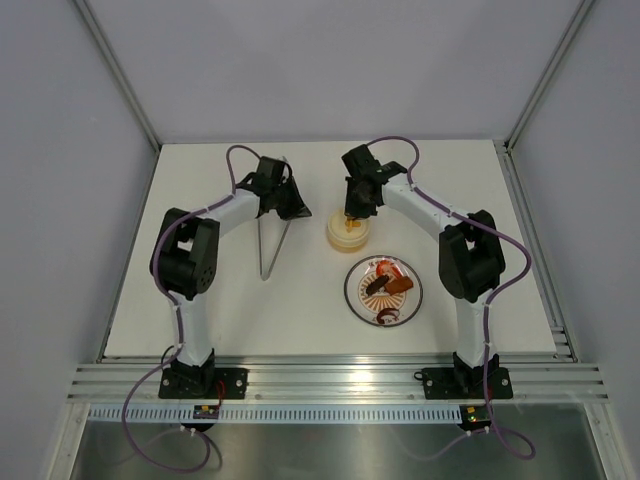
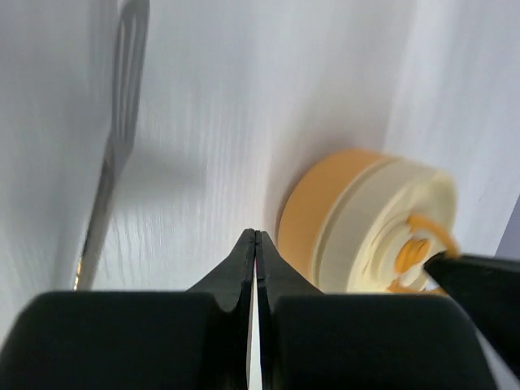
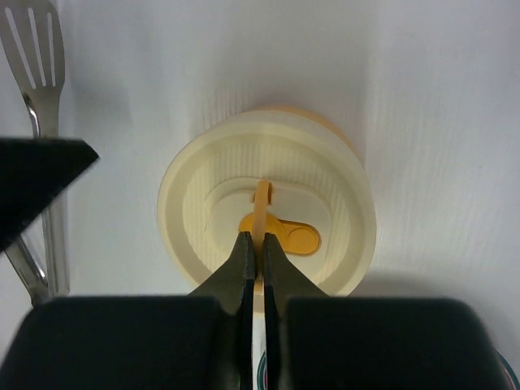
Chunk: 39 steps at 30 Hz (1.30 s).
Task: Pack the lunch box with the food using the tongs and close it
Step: Screw the fastener into the packing box.
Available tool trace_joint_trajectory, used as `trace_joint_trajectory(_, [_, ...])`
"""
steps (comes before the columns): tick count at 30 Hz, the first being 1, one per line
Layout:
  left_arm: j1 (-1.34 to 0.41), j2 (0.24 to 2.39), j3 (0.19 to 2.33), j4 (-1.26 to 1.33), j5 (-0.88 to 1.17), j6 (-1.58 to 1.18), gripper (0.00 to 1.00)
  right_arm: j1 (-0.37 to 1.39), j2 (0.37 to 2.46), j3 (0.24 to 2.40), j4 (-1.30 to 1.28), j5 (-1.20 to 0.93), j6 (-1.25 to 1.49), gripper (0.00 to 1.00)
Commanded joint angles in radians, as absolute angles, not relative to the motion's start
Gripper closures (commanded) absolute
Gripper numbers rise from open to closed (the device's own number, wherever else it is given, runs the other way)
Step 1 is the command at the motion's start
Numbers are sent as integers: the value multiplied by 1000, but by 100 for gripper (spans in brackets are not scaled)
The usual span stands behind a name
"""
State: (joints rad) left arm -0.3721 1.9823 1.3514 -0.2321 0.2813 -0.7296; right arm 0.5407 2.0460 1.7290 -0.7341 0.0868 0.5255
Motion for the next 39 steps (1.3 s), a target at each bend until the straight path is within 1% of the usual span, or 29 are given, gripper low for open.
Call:
trace_joint_trajectory(1, [-373,2063,1489,-267,277,-671,100,537,2046,1687,-798,42,422,100])
trace_joint_trajectory(3, [-374,2145,1608,-300,322,-657,100,538,2045,1684,-807,20,399,100])
trace_joint_trajectory(6, [-374,2200,1696,-305,357,-652,100,537,2037,1683,-828,6,364,100])
trace_joint_trajectory(10, [-379,2282,1755,-261,509,-643,100,537,2034,1677,-850,5,328,100])
trace_joint_trajectory(14, [-402,2298,1744,-235,566,-632,100,537,2043,1678,-853,14,328,100])
trace_joint_trajectory(19, [-425,2264,1658,-141,612,-679,100,537,2049,1687,-851,43,362,100])
trace_joint_trajectory(23, [-440,2197,1487,-6,637,-748,100,537,2045,1681,-836,72,402,100])
trace_joint_trajectory(25, [-457,2166,1445,41,640,-767,100,537,2045,1681,-830,80,417,100])
trace_joint_trajectory(30, [-479,2086,1280,115,600,-793,100,535,2039,1667,-789,92,452,100])
trace_joint_trajectory(36, [-480,1981,1158,158,557,-807,100,529,2059,1666,-735,71,465,100])
trace_joint_trajectory(39, [-482,1924,1109,141,523,-799,100,529,2086,1701,-735,75,459,100])
